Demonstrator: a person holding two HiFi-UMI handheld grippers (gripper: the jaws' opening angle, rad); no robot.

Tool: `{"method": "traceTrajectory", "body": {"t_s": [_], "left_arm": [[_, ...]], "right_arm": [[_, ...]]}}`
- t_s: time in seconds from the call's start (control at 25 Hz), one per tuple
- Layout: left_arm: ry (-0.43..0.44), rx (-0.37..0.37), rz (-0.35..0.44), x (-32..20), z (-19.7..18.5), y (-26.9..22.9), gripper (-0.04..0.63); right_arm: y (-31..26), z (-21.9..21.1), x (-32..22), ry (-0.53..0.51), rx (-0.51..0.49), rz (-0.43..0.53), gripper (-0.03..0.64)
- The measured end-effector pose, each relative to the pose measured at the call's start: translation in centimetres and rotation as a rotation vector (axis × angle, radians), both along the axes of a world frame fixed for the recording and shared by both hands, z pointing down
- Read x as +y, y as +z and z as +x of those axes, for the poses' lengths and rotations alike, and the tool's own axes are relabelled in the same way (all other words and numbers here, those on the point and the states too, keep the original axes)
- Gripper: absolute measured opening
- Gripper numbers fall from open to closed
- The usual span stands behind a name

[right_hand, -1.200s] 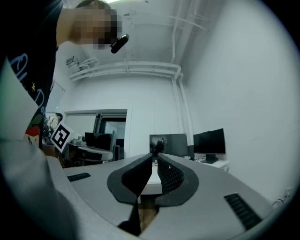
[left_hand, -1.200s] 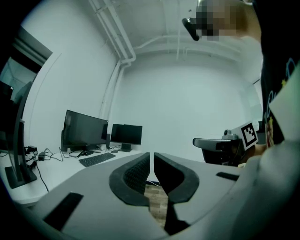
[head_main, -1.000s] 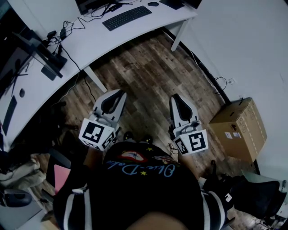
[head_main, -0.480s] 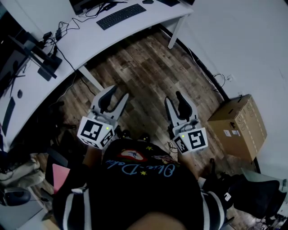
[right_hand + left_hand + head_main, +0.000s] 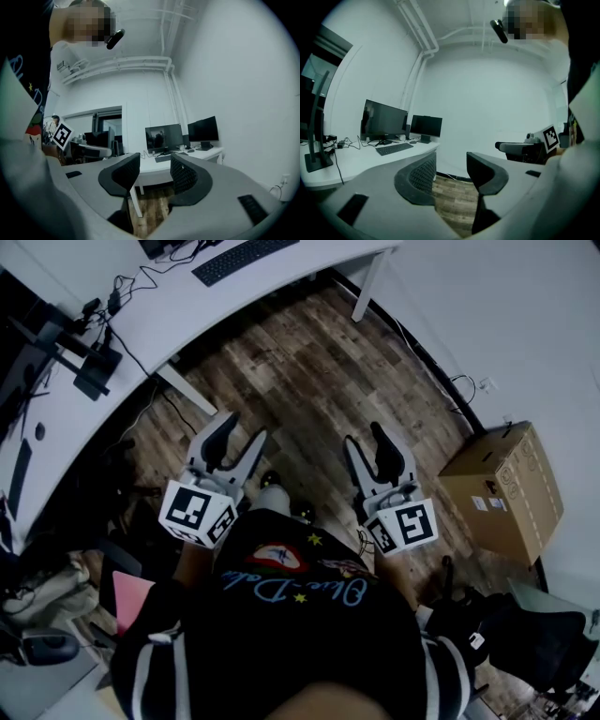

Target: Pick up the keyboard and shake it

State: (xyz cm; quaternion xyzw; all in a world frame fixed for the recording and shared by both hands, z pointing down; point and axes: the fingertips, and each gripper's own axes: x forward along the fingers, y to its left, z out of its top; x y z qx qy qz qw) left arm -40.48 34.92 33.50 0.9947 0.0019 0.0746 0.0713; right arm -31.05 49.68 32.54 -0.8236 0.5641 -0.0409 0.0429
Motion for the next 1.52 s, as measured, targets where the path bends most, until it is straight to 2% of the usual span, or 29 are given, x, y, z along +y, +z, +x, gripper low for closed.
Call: {"method": "traceTrajectory", "body": {"t_s": [0.2,0.44,0.88,1.52], "left_arm": [[0.001,0.006,-0.011,-1.8,2.1,0.7,0.179],[0.036,0.041,-0.009,-4.9,7.2,0.6,0.179],[0.045,0.056,-0.028,-15.0,14.9,0.6,0.179],[0.043,0.063,-0.057,-26.9,20.7,1.3,0.179]], "right_arm": [[0.3,1.7,-1.1,0.006,0.005,-0.013,0.173],[-0.2,5.8,-3.5,0.039,0.030,-0.015,0.175],[-1.1,12.9,-12.9,0.044,0.022,-0.006,0.176],[-1.1,18.7,-24.5,0.039,0.026,-0.019,0.178]]}}
